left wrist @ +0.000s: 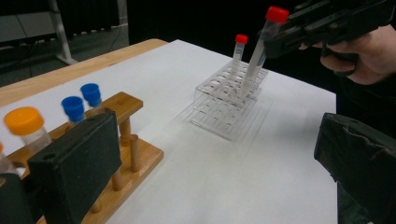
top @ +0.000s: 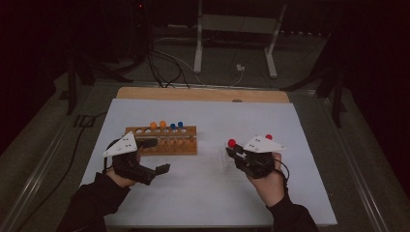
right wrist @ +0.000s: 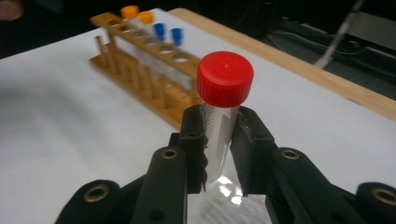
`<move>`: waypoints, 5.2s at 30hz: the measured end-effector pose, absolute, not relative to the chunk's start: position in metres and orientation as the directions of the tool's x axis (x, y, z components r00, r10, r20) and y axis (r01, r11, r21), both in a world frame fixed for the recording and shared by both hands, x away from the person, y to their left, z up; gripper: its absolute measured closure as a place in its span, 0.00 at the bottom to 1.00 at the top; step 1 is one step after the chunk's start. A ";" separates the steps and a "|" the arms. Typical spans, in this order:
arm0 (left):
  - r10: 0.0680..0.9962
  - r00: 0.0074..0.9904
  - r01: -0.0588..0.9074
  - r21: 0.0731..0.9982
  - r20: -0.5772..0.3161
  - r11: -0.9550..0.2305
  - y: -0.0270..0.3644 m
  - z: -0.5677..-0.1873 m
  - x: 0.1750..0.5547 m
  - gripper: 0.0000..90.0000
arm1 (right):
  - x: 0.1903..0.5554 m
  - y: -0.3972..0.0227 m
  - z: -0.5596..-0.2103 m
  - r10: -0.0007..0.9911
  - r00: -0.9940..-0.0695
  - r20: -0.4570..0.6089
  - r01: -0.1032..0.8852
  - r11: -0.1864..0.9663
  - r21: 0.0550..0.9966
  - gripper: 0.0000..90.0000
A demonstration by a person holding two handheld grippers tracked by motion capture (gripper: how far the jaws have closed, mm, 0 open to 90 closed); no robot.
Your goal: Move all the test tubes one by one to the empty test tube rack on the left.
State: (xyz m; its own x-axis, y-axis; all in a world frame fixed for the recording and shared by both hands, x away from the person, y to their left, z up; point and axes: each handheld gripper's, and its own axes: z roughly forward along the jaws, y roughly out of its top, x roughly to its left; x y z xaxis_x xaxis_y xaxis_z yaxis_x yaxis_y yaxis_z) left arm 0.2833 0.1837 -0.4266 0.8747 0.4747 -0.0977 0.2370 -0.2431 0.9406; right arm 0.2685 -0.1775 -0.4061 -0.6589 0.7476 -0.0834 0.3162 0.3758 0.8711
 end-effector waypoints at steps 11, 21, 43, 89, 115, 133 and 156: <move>0.422 0.901 0.223 0.938 -0.095 -0.265 0.165 -0.422 0.286 0.02 | 0.267 -0.141 -0.417 0.676 -0.731 -0.094 0.298 0.440 0.847 0.84; 0.371 0.925 0.190 0.946 -0.083 -0.263 0.146 -0.416 0.289 0.08 | 0.264 -0.124 -0.428 0.639 -0.764 -0.086 0.300 0.470 0.830 0.84; 0.323 0.945 0.158 0.945 -0.060 -0.287 0.109 -0.424 0.294 0.56 | 0.260 -0.112 -0.434 0.606 -0.792 -0.074 0.294 0.484 0.824 0.84; 0.476 0.879 0.129 0.961 0.003 -0.245 0.160 -0.394 0.308 0.80 | 0.259 -0.127 -0.424 0.636 -0.772 -0.002 0.283 0.347 0.894 0.08; 0.690 0.723 0.141 0.971 0.032 -0.192 0.233 -0.381 0.335 0.80 | 0.261 -0.133 -0.421 0.622 -0.783 0.024 0.282 0.320 0.904 0.00; 0.788 0.616 0.156 0.981 -0.008 -0.112 0.245 -0.410 0.364 0.80 | 0.261 -0.137 -0.421 0.620 -0.784 0.030 0.283 0.313 0.907 0.00; 0.792 0.610 0.240 0.955 -0.010 -0.173 0.237 -0.453 0.364 0.80 | 0.261 -0.140 -0.419 0.619 -0.784 0.038 0.285 0.305 0.909 0.00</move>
State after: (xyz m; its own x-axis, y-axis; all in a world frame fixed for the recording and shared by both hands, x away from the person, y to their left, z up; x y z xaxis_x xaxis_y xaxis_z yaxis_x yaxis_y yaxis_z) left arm 0.3645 0.2371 -0.4527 0.6099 0.7924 -0.0096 0.2400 -0.1731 0.9552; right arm 0.2607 -0.1400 -0.4193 -0.7845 0.6190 0.0383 0.2847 0.3046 0.9090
